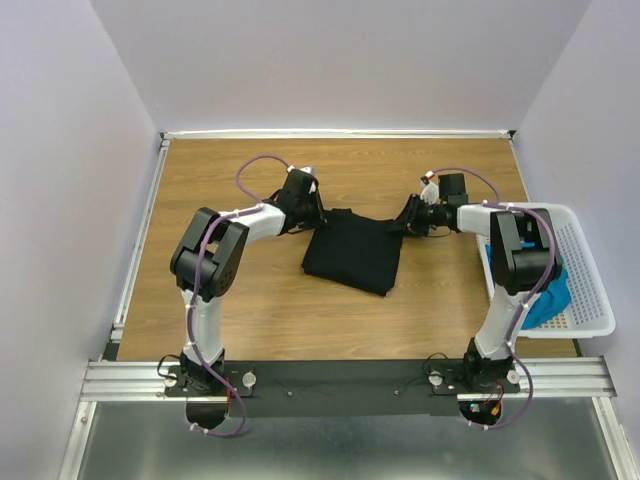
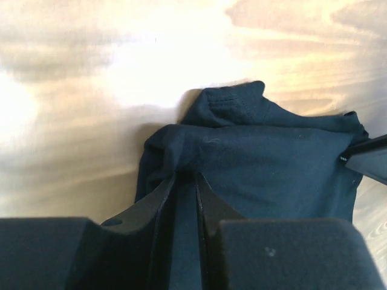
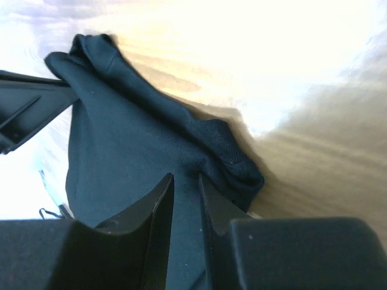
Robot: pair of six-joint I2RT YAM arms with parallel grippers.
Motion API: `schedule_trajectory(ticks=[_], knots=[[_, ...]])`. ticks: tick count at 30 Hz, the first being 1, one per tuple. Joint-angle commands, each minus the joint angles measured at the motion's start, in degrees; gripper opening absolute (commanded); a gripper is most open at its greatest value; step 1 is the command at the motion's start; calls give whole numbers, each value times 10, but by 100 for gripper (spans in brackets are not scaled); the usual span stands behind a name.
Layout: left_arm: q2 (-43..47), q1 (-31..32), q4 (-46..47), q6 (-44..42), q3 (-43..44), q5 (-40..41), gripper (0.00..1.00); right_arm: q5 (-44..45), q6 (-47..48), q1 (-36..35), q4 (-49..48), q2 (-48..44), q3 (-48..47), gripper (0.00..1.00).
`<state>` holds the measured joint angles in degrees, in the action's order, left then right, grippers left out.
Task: Fold and stack the t-shirts
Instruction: Fold the tshirt
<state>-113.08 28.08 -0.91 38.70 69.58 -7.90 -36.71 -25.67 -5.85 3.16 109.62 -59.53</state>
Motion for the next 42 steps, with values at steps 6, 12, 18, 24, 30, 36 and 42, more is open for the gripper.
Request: schedule_trajectory(ticks=[6, 12, 18, 24, 30, 36, 42], knots=[[44, -28, -52, -22, 31, -27, 44, -71, -17, 19, -9, -28, -21, 32], [164, -21, -86, -30, -13, -34, 63, -139, -48, -14, -10, -122, 18, 35], [218, 35, -112, -76, -98, -108, 53, -216, -23, -79, -11, -170, 100, 33], [190, 55, -79, -75, -142, -107, 26, -240, -11, -119, -47, -155, 156, 19], [132, 8, -25, -21, -219, -92, 15, -199, 13, -100, -81, -58, 222, 1], [101, -10, -8, -11, -265, -80, 13, -207, -40, -14, -186, -19, 275, 1], [168, -10, -19, -8, -268, -83, 21, -179, -21, -17, -57, -150, 236, 1]])
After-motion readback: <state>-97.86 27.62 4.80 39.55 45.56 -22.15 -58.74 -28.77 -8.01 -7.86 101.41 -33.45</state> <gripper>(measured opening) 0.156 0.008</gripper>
